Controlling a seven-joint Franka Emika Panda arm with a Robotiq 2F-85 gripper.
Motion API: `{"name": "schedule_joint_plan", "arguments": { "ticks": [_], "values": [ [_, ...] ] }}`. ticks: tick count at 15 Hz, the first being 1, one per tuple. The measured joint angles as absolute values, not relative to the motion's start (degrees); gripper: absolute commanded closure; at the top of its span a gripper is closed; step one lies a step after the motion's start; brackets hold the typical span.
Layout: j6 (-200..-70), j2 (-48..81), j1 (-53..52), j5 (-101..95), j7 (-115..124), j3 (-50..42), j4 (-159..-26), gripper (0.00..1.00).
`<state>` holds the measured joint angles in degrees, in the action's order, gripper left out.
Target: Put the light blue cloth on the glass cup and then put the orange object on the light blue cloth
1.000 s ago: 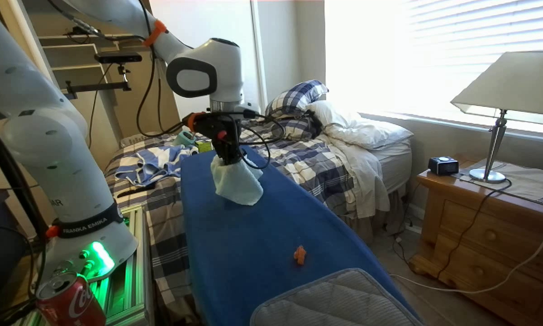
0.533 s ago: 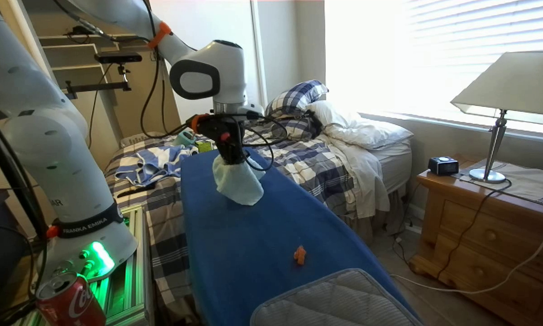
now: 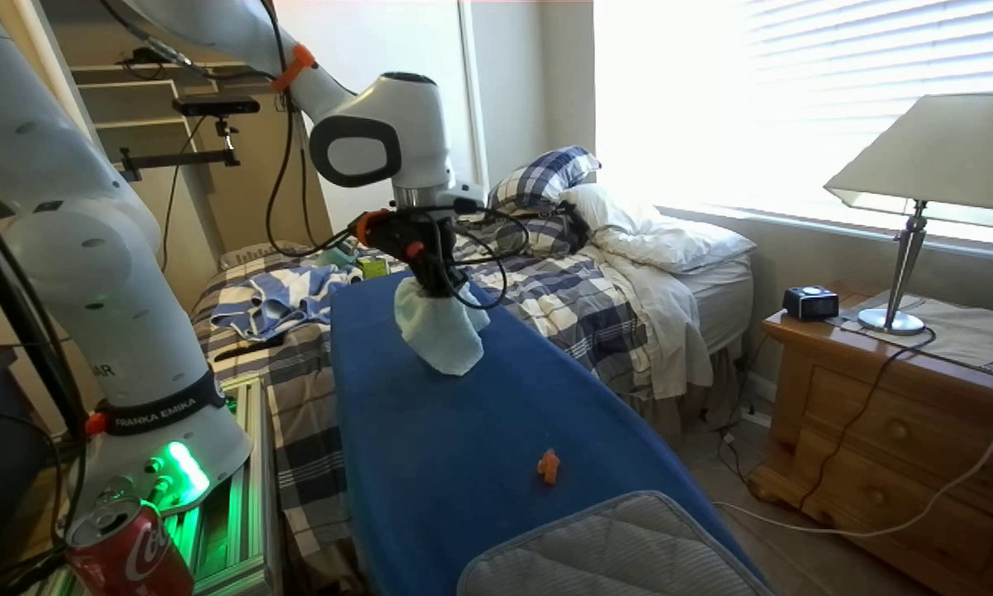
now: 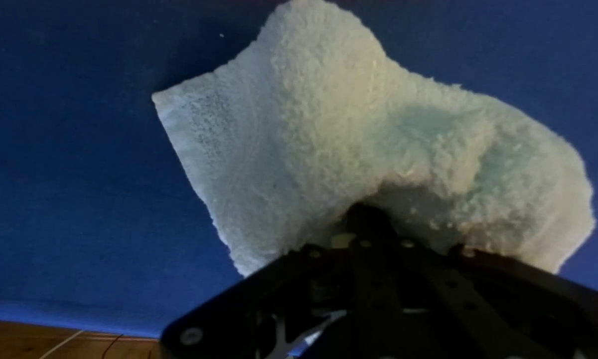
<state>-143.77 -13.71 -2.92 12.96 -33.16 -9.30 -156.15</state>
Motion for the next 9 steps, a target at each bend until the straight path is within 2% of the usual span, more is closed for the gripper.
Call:
{"name": "schedule_joint_plan", "arguments": {
  "ticks": [9],
  "values": [
    [-144.4, -14.3, -2.9, 10.3, -32.1, -8.9, -156.3, 1.00]
  ]
}}
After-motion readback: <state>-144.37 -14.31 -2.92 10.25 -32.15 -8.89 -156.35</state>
